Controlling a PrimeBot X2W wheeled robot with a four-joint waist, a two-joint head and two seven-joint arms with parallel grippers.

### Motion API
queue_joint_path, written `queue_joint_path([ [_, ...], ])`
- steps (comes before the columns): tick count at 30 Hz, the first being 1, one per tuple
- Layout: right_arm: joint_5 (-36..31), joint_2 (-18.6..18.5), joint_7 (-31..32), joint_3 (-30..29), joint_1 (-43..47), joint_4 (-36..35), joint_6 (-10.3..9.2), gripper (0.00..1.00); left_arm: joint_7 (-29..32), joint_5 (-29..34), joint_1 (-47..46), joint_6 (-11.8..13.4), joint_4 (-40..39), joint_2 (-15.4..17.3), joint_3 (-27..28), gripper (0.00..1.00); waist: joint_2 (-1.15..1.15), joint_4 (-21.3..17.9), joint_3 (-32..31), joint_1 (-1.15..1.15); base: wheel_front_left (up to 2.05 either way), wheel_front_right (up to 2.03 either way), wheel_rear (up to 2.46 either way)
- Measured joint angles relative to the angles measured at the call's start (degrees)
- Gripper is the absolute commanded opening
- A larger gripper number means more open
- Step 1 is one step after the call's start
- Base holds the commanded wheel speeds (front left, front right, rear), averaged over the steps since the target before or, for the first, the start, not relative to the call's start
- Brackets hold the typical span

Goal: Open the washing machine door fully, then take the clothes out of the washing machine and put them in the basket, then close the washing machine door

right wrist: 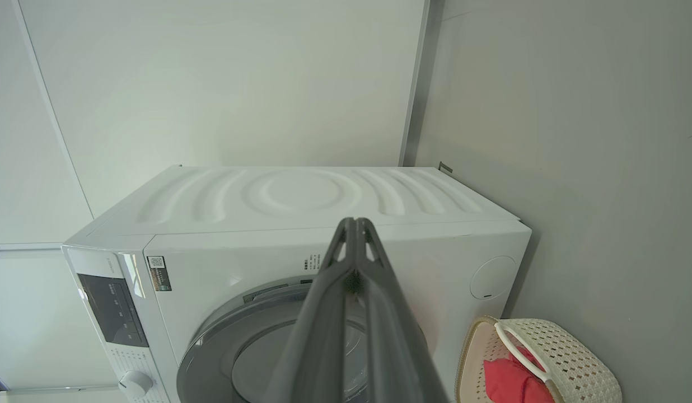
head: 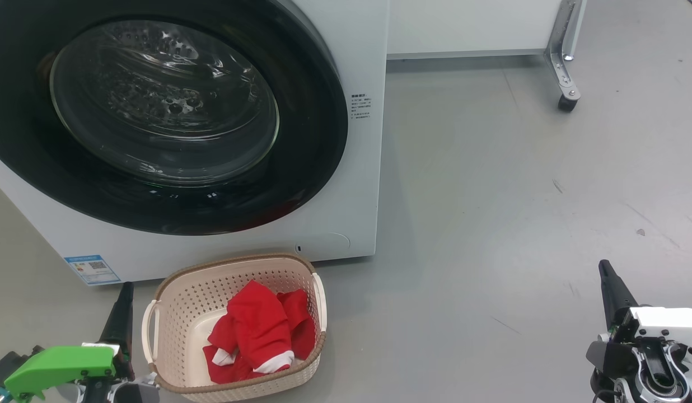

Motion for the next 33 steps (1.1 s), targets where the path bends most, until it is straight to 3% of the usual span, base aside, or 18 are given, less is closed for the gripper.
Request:
queue_joint_path([
  [33, 0.24, 0.01, -0.01, 0.00, -0.11, -0.23, 0.00, 0.00, 0.10, -0.18, -0.11, 0.00, -0.03, 0.01, 0.07, 0.00, 0.00, 0.00, 0.01, 0.00, 0.00, 0.00, 0.00],
])
